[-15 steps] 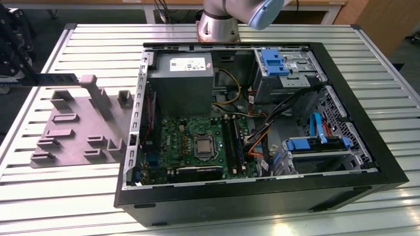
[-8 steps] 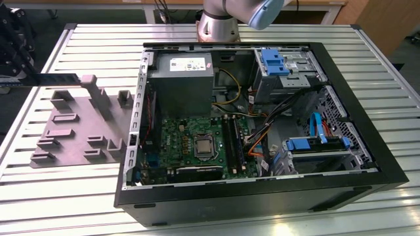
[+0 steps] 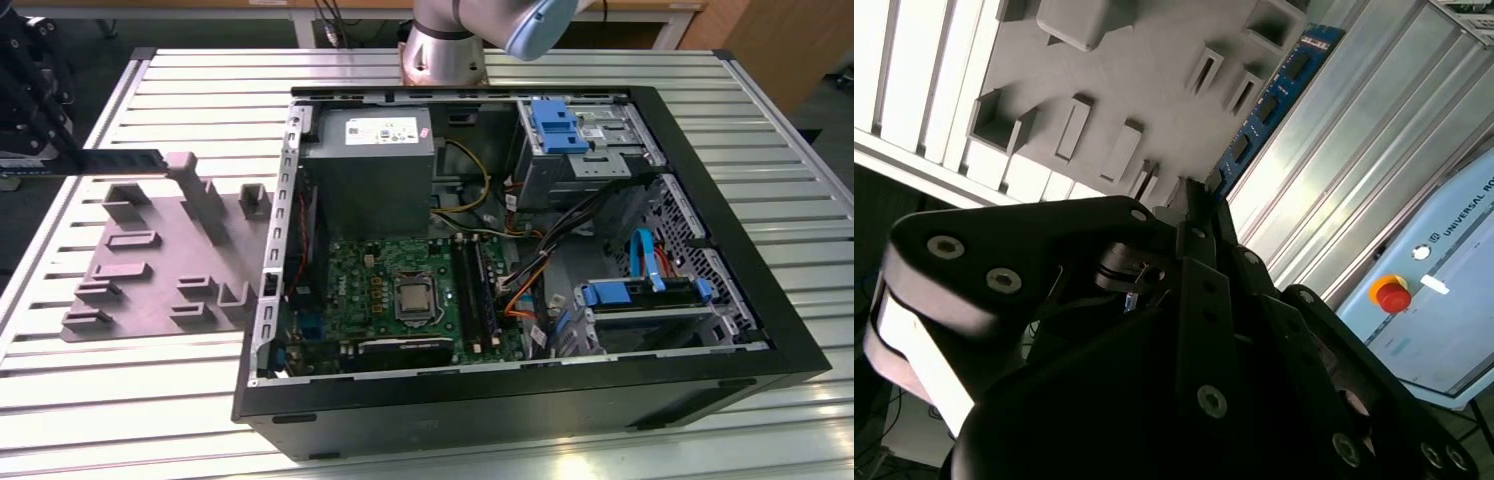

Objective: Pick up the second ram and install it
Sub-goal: 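Pick up the second ram and move it above second insertion slot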

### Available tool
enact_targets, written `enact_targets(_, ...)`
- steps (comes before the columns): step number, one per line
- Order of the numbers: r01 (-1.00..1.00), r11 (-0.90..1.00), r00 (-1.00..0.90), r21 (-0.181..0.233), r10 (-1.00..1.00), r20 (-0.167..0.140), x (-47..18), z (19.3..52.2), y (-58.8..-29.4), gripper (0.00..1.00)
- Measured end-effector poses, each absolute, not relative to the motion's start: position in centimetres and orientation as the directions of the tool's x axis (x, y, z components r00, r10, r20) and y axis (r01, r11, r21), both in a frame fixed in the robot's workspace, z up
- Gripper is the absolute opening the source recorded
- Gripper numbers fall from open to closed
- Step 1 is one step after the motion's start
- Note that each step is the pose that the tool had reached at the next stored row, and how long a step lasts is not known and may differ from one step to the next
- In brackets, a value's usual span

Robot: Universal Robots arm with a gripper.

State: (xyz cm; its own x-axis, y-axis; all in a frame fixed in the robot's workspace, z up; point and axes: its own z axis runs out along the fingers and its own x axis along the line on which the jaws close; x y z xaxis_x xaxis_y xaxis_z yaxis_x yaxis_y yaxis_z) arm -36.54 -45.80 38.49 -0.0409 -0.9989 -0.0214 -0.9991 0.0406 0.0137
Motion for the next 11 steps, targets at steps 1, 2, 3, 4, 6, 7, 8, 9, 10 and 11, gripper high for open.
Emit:
enact_targets(1,-0.999,0.041,-0.041,0.014,-0.999,-0.021,-36.49,38.49,-45.80,0.15)
enact_targets(2,-0.999,0.041,-0.041,0.014,-0.999,-0.021,-36.45,38.49,-45.80,0.15)
enact_targets(3,-0.999,0.041,-0.041,0.014,-0.999,-0.021,-36.41,38.48,-45.80,0.15)
enact_targets(4,-0.999,0.041,-0.041,0.014,-0.999,-0.022,-36.37,38.48,-45.80,0.15)
enact_targets(6,-0.999,0.041,-0.041,0.014,-0.999,-0.021,-36.30,38.49,-45.80,0.15)
enact_targets(7,-0.999,0.041,-0.041,0.014,-0.999,-0.021,-36.26,38.49,-45.80,0.15)
enact_targets(8,-0.999,0.041,-0.041,0.014,-0.999,-0.021,-36.21,38.49,-45.80,0.15)
enact_targets(9,-0.999,0.041,-0.041,0.014,-0.999,-0.021,-36.17,38.49,-45.80,0.15)
enact_targets(10,-0.999,0.041,-0.041,0.014,-0.999,-0.021,-36.14,38.49,-45.80,0.15)
enact_targets(11,-0.999,0.041,-0.041,0.014,-0.999,-0.021,-36.10,38.49,-45.80,0.15)
